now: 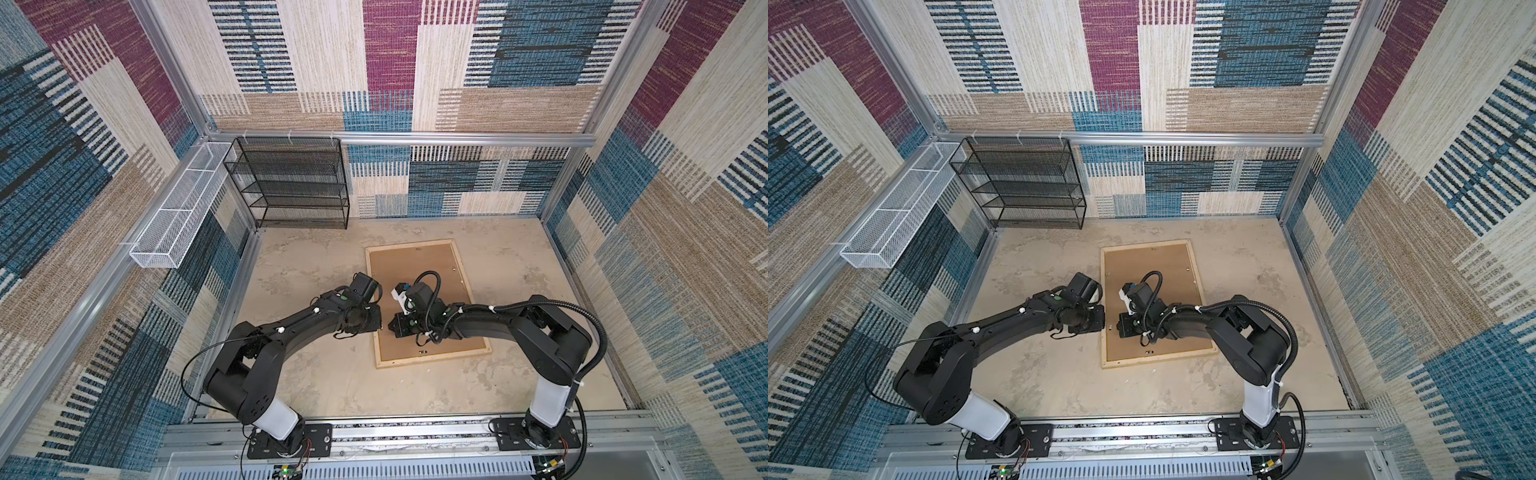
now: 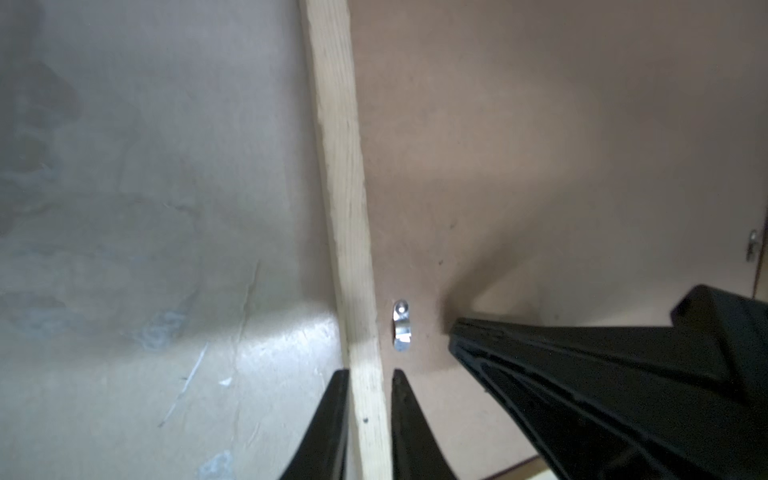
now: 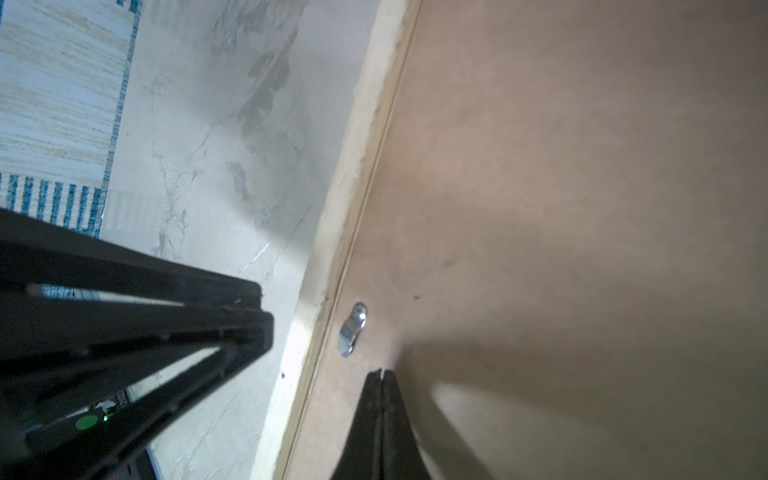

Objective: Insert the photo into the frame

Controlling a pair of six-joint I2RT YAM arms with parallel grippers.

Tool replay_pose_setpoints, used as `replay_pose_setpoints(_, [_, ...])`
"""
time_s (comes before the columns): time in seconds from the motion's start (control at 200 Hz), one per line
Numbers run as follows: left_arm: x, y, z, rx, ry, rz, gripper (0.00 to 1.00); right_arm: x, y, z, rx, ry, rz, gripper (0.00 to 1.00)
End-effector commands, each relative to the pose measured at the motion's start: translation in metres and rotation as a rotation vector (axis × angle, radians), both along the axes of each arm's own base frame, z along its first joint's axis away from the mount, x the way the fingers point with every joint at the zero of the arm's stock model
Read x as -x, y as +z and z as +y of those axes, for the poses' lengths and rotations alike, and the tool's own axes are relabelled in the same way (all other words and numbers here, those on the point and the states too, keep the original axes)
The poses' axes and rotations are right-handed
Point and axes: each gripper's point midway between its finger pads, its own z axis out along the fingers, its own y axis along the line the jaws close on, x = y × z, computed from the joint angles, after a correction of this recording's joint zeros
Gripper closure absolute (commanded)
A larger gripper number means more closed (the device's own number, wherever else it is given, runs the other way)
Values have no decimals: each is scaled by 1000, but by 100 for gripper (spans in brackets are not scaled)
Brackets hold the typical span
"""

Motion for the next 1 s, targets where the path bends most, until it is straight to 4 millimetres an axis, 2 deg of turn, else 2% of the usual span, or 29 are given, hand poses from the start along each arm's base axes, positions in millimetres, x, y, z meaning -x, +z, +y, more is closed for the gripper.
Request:
replay_pose_setpoints(0.0, [5,-4,-6,20,8,17,78,3,-1,4,-15,4,14,100])
replay_pose_setpoints(0.185, [15,-19,-8,-7,-2,61,83,7,-8,9,-14,18,35,100])
replay_pose_setpoints(0.345, [21,-31,-6,-47,-8,100,95,9,-13,13,-14,23,48,100])
replay_pose_setpoints(0.496, [24,-34,-10,-44,-27,117,96,4,-16,17,-22,9,55,100])
replay_pose_setpoints(0.646, [25,-37,-15,-46,-38,125,96,-2,-20,17,-21,-30,57,100])
replay_pose_setpoints(0.786, [24,-31,-15,-44,-36,102,86,-4,-20,16,-30,-56,51,100])
replay_pose_setpoints(0.991, [24,-22,-12,-40,-25,73,85,-1,-14,13,-39,-52,43,100])
